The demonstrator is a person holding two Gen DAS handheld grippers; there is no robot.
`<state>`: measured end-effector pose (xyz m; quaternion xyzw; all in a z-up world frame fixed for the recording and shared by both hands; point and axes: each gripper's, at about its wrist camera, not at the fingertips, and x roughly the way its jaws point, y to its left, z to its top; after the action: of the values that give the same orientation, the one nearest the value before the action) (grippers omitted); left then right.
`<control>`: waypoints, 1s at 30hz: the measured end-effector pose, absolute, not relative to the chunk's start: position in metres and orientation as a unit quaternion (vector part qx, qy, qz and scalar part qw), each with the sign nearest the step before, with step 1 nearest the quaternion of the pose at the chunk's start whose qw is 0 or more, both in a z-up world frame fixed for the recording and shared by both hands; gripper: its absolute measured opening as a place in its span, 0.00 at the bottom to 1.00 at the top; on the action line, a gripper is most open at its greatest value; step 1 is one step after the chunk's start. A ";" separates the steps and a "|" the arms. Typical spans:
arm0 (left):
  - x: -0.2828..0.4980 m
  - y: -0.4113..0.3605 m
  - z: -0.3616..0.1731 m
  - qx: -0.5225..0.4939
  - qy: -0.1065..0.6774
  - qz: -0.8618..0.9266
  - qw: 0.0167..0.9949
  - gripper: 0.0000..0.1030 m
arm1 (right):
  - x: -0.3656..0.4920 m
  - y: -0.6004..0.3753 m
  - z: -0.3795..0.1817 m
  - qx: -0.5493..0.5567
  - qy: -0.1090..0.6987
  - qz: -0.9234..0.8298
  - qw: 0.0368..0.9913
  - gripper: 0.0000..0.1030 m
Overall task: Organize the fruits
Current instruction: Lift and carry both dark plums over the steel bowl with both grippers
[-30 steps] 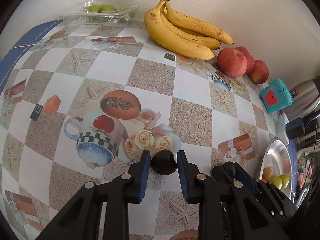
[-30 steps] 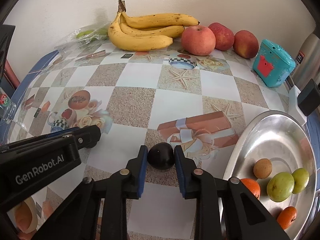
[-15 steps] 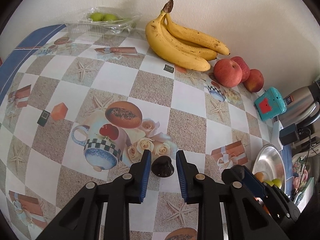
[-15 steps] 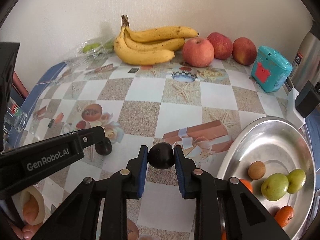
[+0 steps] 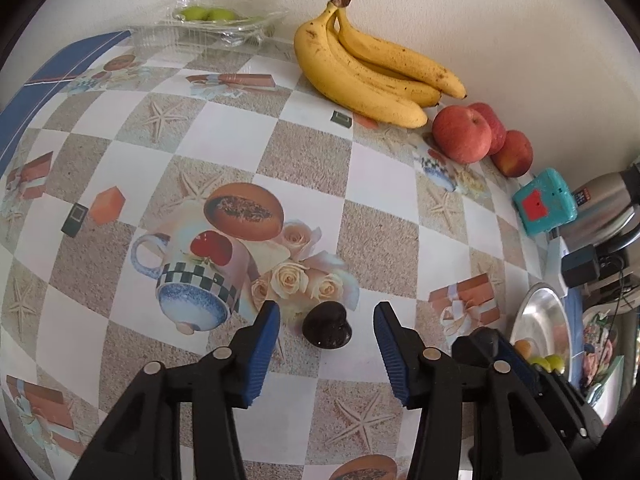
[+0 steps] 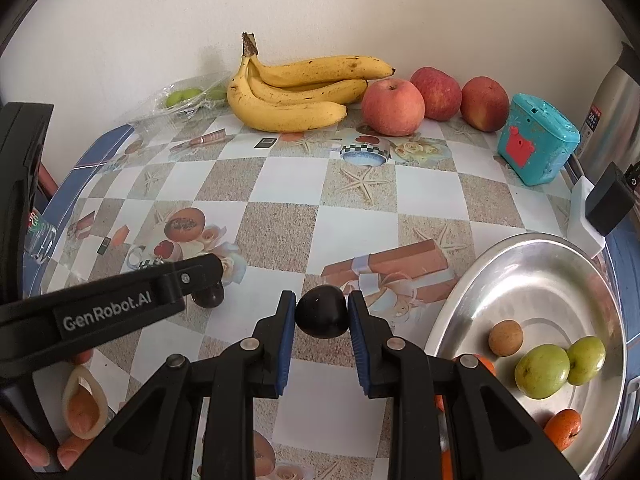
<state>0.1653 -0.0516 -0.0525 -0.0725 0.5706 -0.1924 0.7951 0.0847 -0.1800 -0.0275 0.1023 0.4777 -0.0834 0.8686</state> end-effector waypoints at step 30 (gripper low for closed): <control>0.162 -0.048 -0.043 -0.083 0.572 -0.198 0.792 0.26 | 0.080 -0.181 -0.022 0.108 0.478 -0.082 0.868 0.27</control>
<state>0.1618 -0.0482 -0.0433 -0.0827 0.5720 -0.1976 0.7918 0.0797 -0.1810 -0.0220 0.1084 0.4782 -0.0822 0.8676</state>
